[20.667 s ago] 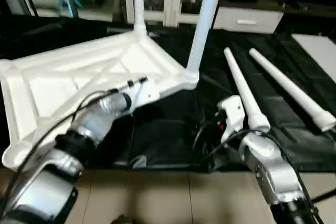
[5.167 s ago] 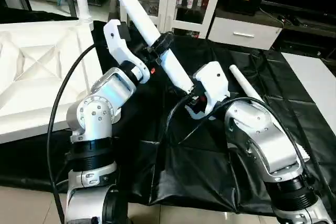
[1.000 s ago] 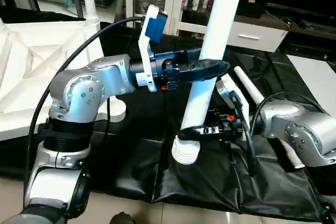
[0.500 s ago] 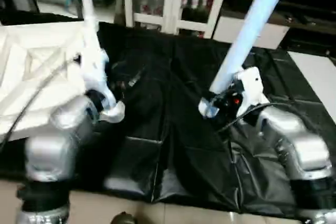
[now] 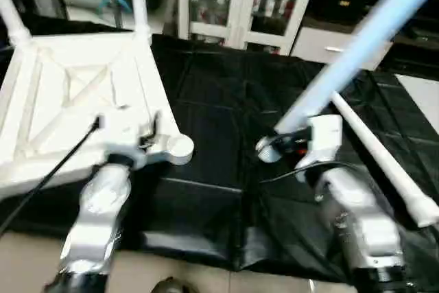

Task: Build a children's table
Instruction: Move to table

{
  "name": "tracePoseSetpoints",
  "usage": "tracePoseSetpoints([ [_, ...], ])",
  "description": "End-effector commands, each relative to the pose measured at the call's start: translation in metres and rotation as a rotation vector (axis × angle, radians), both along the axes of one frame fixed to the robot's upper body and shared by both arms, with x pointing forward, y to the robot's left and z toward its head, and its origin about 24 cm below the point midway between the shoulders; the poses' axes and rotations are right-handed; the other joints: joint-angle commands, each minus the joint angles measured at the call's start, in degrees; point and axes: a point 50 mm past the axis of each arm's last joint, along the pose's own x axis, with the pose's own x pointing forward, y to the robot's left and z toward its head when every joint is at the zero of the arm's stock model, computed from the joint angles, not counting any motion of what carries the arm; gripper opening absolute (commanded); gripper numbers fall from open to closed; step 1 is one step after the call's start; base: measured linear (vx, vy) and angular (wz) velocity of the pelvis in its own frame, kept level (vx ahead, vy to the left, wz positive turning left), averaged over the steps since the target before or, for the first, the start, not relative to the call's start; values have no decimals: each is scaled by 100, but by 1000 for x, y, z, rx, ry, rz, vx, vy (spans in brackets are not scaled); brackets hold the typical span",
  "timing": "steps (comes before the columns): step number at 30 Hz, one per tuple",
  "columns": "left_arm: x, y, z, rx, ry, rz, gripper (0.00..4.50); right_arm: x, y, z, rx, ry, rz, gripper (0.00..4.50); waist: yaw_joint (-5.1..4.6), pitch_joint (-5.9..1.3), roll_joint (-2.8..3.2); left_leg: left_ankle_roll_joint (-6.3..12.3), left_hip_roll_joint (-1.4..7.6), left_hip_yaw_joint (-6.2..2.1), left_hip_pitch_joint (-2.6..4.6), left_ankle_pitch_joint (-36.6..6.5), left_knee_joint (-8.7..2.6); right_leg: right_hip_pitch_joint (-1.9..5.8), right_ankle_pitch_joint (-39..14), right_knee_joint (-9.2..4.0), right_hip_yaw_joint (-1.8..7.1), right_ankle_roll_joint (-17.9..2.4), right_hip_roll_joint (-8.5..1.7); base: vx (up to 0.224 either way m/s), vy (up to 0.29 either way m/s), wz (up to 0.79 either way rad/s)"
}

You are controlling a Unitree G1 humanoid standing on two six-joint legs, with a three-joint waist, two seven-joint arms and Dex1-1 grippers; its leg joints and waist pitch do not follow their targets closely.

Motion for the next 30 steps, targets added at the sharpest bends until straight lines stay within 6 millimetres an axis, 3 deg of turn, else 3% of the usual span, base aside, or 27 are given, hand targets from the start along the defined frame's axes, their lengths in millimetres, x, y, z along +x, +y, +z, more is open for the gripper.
tracePoseSetpoints([
  [1,-1,-8,-2,16,-13,-14,348,0,-10,-1,-55,-23,-64,185,-86,-338,-166,370,695,-187,186,-1403,-777,151,-845,-752,453,200,-647,-98,150,-10],
  [2,-1,-11,-3,3,-12,-14,348,0,-10,0,-22,-7,-66,185,207,-293,-171,-112,488,-245,143,-1845,142,117,-1863,-1447,1160,106,-1689,-108,157,-5],
  [3,-1,-13,-3,4,-17,-23,348,-1,-10,-1,-2,3,-55,185,94,-369,-94,-680,252,-1027,-414,-1371,1133,509,-2411,-1472,1482,-73,-2059,-91,190,-36],
  [4,-1,-14,-3,-6,-15,-25,348,-2,-9,-1,-6,5,-25,185,88,-254,-197,-1160,112,-994,-467,-831,1033,614,-3025,-1472,794,168,-1530,-91,190,-36],
  [5,-1,-14,-3,-8,-15,-25,348,-2,-9,-1,-7,5,-20,185,102,-199,-146,-1129,230,-989,-323,-927,893,525,-3066,-1524,856,-154,-1565,-87,254,-51],
  [6,0,-13,0,31,-38,-7,348,-4,-7,0,-24,3,26,185,32,-207,-87,-727,389,-888,102,-757,252,500,-3077,-1566,493,-897,-1193,-113,308,-10],
  [7,0,-13,2,51,-49,1,348,-4,-7,0,-27,2,33,185,-33,-217,62,-530,450,-884,262,-856,-108,463,-2927,-1487,303,-1003,-888,-113,308,-10],
  [8,1,-13,3,45,-48,-6,348,-4,-7,3,5,1,26,185,-141,-243,305,-340,480,-973,361,-1236,-524,224,-2396,-1046,84,-828,-251,-122,285,12],
  [9,2,-14,5,46,-49,6,348,-2,-9,6,36,-12,-3,185,-415,-326,381,-628,779,-1084,439,-1929,-757,105,-556,-463,91,-732,83,-113,288,14],
  [10,3,-16,3,38,-43,7,348,-2,-9,5,39,-14,-5,185,-436,-259,444,-648,494,-1610,162,-1990,-884,413,381,-374,-112,-651,181,-113,288,14],
  [11,3,-19,1,38,-38,10,348,-2,-9,2,28,-7,-4,185,-343,-259,486,-900,503,-1687,324,-2118,-775,257,254,-420,-61,-657,163,-102,283,32],
  [12,2,-21,1,39,-36,9,348,-3,-8,1,20,-2,-2,185,-459,-250,428,-1432,711,-2132,379,-2518,-864,275,-2,-389,105,-577,89,-83,197,51],
  [13,1,-25,3,37,-39,3,348,-3,-6,1,32,7,13,185,-484,-282,425,-1375,839,-2630,574,-2384,-992,171,-822,-204,191,-611,144,-83,197,51],
  [14,1,-25,3,37,-39,2,348,-3,-6,1,35,8,16,185,-521,-306,380,-1232,805,-2787,595,-2113,-980,170,-1094,-97,243,-578,202,-69,132,40],
  [15,-1,-28,6,39,-44,-1,348,-3,-4,2,54,13,37,185,-494,-361,384,-1065,571,-2923,569,-1754,-1008,232,-1208,-53,352,-635,260,-77,81,43],
  [16,-1,-29,6,38,-38,1,348,-4,-3,3,70,16,54,185,-378,-367,342,-1185,645,-2472,553,-1591,-896,198,-395,-100,442,-516,213,-77,81,43],
  [18,-1,-29,6,36,-28,5,348,-4,0,6,96,21,84,185,-358,-370,362,-1274,375,-2415,466,-1534,-1061,354,-199,-282,461,-564,211,-107,-2,16],
  [19,0,-30,7,29,-35,-2,348,-3,0,6,84,19,94,185,-318,-301,266,-1581,51,-2267,246,-1957,-1117,569,-157,-652,604,-665,54,-118,-27,5],
  [20,0,-30,6,27,-35,-6,348,-2,-1,6,64,19,96,185,-268,-285,144,-1535,-50,-2110,160,-2134,-1019,624,-343,-905,702,-662,-116,-124,-86,1],
  [21,-1,-30,6,26,-34,-8,348,-2,-3,6,49,19,96,185,-159,-259,71,-1470,-23,-1719,-39,-2299,-629,703,-1590,-1438,912,-729,-915,-132,-124,-3],
  [22,0,-32,6,25,-30,-31,348,-1,-6,10,62,11,81,185,-87,-262,46,-1245,81,-1519,59,-1834,-295,626,-2154,-1566,975,-673,-1144,-132,-124,-3],
  [23,1,-33,7,38,-32,-42,348,1,-12,14,92,6,40,185,-52,-219,-135,-963,180,-1192,18,-572,-24,659,-2972,-1645,878,-347,-1085,-118,-89,-18],
  [24,1,-33,7,40,-33,-43,348,2,-13,14,98,5,33,185,21,-200,-46,-908,265,-1096,-7,-232,-111,687,-3029,-1604,795,-382,-1057,-77,-36,-26],
  [25,2,-34,8,33,-38,-41,348,3,-16,15,102,3,13,185,50,-211,132,-966,557,-960,108,-670,-562,624,-2768,-1439,443,-625,-658,-77,-36,-26],
  [26,4,-34,9,29,-38,-46,348,3,-17,14,98,4,12,185,-30,-199,94,-1003,639,-919,131,-1209,-679,521,-2429,-1347,394,-628,-456,-62,-6,-9],
  [27,5,-36,10,27,-40,-52,348,4,-18,13,98,8,8,185,-103,-264,189,-1129,787,-916,204,-1993,-798,500,-1649,-1183,379,-709,-354,-51,11,0],
  [30,7,-42,11,9,-38,-81,348,2,-20,10,110,23,-8,185,-152,-238,156,-1218,749,-804,208,-2876,-843,543,-1770,-1241,403,-701,-462,-17,4,0],
])
